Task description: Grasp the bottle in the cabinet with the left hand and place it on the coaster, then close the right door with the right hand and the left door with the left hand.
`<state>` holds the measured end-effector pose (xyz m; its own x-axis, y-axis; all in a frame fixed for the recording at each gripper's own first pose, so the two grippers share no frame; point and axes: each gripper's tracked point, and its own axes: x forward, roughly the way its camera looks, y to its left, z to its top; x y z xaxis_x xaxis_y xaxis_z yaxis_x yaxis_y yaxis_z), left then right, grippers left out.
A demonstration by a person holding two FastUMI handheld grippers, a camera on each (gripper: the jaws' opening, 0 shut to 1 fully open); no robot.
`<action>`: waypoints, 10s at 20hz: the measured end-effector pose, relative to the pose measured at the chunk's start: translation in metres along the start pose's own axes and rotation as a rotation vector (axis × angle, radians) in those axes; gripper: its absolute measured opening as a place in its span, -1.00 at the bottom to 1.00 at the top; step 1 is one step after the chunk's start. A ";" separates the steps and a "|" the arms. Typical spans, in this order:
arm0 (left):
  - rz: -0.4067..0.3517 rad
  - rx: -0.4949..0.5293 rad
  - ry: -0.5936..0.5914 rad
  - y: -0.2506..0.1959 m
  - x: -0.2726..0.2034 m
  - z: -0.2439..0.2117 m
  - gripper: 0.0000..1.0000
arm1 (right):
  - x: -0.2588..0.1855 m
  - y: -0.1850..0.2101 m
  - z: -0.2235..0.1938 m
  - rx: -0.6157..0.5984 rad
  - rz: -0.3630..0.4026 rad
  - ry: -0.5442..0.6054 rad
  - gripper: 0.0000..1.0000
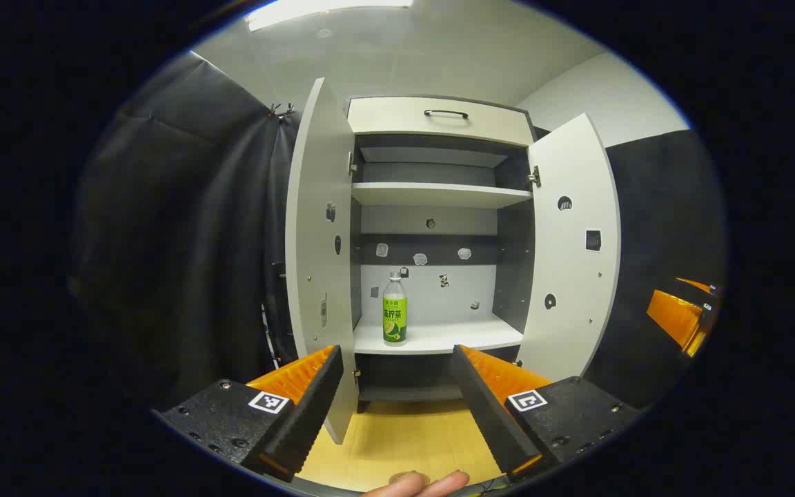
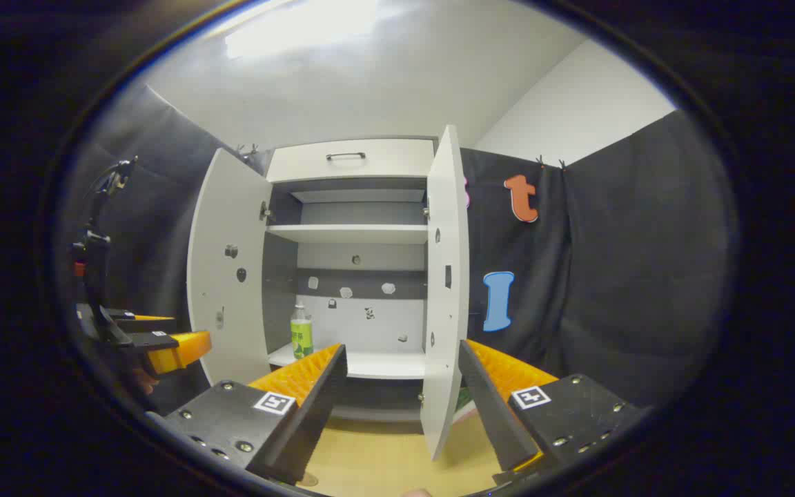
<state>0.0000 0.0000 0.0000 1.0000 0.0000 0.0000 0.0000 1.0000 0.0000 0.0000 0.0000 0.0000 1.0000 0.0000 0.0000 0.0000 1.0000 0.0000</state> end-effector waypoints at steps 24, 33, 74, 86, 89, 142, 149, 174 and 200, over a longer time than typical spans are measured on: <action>-0.049 -0.024 -0.028 0.005 0.184 -0.004 0.99 | 0.088 0.033 -0.004 0.024 0.023 -0.063 0.97; -0.010 -0.047 0.018 0.021 0.311 -0.045 0.99 | 0.115 0.066 -0.005 0.013 0.043 -0.118 0.95; -0.100 -0.078 0.064 0.014 0.130 -0.060 0.60 | 0.051 0.045 -0.021 0.055 0.116 -0.076 0.96; -0.120 -0.069 0.226 -0.006 0.081 -0.226 0.61 | 0.069 0.058 -0.041 0.078 0.128 -0.027 0.96; -0.134 -0.059 0.191 -0.010 0.074 -0.265 0.60 | 0.079 0.054 -0.046 0.092 0.111 -0.021 0.86; -0.340 -0.070 0.043 -0.003 0.085 -0.061 0.95 | 0.096 -0.266 -0.107 0.072 -0.346 0.065 0.97; -0.330 -0.021 -0.142 0.015 0.112 0.023 0.94 | 0.195 -0.275 -0.090 0.038 -0.308 0.103 0.97; -0.257 -0.008 -0.121 0.100 0.053 -0.010 0.94 | 0.246 -0.066 -0.073 -0.032 -0.091 0.103 0.45; 0.032 -0.041 -0.022 0.236 0.070 -0.050 0.94 | 0.216 -0.003 -0.078 0.058 0.039 0.108 0.85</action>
<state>0.0705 0.2358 -0.0505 0.9992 0.0328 0.0209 -0.0319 0.9986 -0.0414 0.2159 -0.0034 -0.0776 0.9934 0.0425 -0.1063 -0.0362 0.9975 0.0601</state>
